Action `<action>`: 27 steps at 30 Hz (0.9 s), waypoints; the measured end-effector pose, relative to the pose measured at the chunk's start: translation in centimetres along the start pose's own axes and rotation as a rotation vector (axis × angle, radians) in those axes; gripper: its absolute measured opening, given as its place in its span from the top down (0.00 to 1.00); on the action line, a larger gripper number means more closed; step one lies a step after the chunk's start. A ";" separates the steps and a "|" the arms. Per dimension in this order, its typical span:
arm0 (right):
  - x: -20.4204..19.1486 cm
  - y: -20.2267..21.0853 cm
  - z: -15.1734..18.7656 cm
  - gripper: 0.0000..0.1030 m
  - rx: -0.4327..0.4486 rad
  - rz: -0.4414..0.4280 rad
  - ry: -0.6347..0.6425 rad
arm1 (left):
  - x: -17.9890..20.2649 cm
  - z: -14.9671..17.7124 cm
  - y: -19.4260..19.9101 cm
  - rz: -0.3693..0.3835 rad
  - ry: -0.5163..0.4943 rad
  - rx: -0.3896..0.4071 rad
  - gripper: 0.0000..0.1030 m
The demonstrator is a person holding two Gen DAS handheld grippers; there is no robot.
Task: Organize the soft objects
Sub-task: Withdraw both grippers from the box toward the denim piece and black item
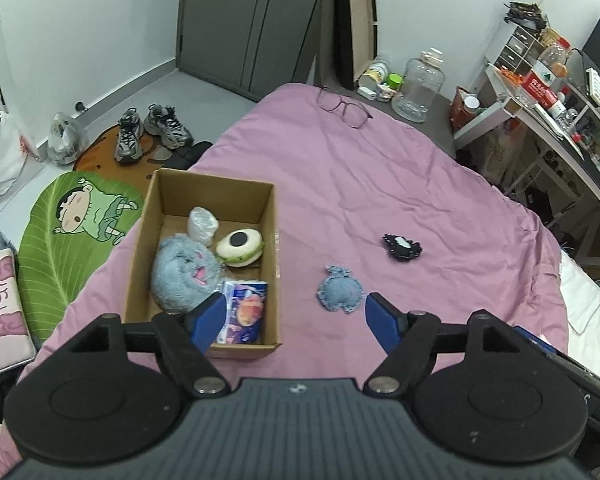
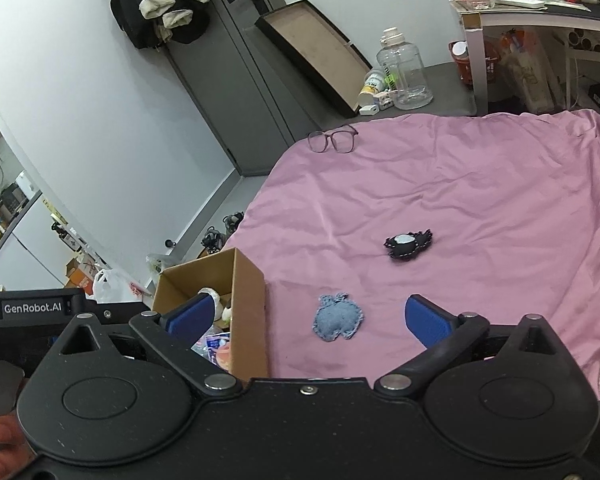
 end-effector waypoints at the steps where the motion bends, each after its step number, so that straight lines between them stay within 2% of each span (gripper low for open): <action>1: 0.2 0.1 -0.1 0.00 0.002 0.003 0.001 | 0.2 -0.1 -0.1 0.006 0.003 0.002 0.27; 13: 2.1 -0.3 -0.8 0.00 0.008 0.029 0.000 | 1.8 -0.5 -1.9 0.033 0.027 -0.011 0.27; 17: 2.9 -1.0 -0.6 0.00 -0.010 0.023 -0.013 | 2.6 -1.0 -2.5 0.051 0.003 0.001 0.27; 27: 5.4 -2.7 -1.1 0.00 -0.030 0.039 -0.049 | 4.2 -1.7 -4.9 0.082 -0.007 -0.016 0.18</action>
Point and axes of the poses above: each gripper's, at about its wrist camera, not at the fingertips, and y roughly against the way its jaws point, x to its right, z to its underside, the point moved 8 cm from there along -y, roughly the way its jaws point, and after that the axes turned 12 degrees about -y, right-handed, at the moved point
